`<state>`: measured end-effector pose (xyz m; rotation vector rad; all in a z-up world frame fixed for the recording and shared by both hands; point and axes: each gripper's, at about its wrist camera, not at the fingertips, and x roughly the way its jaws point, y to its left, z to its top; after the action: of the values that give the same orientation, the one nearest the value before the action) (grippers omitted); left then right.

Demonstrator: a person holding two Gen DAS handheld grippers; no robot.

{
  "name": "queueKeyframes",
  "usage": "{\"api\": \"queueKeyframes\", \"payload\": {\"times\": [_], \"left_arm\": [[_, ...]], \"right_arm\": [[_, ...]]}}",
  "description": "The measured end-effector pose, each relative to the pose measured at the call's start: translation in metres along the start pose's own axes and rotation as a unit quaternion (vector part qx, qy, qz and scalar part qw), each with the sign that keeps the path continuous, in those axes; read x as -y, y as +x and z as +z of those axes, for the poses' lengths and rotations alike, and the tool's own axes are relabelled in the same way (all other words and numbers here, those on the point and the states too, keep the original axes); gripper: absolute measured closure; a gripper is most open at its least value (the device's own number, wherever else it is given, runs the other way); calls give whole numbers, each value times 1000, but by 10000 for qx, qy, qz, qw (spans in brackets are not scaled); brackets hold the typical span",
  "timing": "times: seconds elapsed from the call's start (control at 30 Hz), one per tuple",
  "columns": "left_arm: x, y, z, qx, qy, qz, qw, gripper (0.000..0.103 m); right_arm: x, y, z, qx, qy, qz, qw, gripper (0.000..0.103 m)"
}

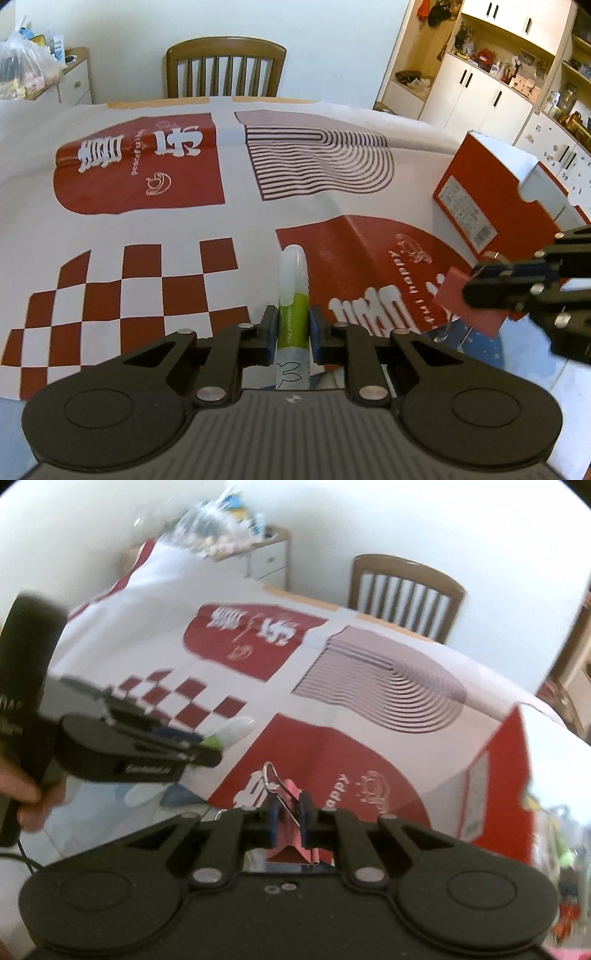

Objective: Organize rigid objects
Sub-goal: 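Carry the glue stick and pink binder clip into the shoebox with both tools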

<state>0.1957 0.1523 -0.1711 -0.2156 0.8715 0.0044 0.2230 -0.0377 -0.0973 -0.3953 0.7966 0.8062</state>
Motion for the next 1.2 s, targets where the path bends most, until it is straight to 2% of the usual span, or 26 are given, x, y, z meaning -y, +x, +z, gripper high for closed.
{"api": "queueKeyframes", "payload": {"times": [0.27, 0.37, 0.7, 1.0, 1.2], "left_arm": [[25, -33, 14, 71, -17, -33, 10000, 86], [34, -44, 20, 119, -31, -154, 9998, 86], [88, -71, 43, 394, 195, -266, 9987, 86], [161, -68, 60, 524, 481, -425, 9966, 86], [201, -46, 67, 419, 416, -480, 9971, 86]], "right_arm": [[24, -48, 2, 318, 522, -225, 9979, 95], [38, -64, 2, 421, 691, -321, 9962, 95], [93, -109, -5, 819, 1298, -564, 9865, 96], [152, -138, -26, 1083, 1540, -821, 9787, 103], [193, -139, -46, 1017, 1611, -928, 9773, 103]]}}
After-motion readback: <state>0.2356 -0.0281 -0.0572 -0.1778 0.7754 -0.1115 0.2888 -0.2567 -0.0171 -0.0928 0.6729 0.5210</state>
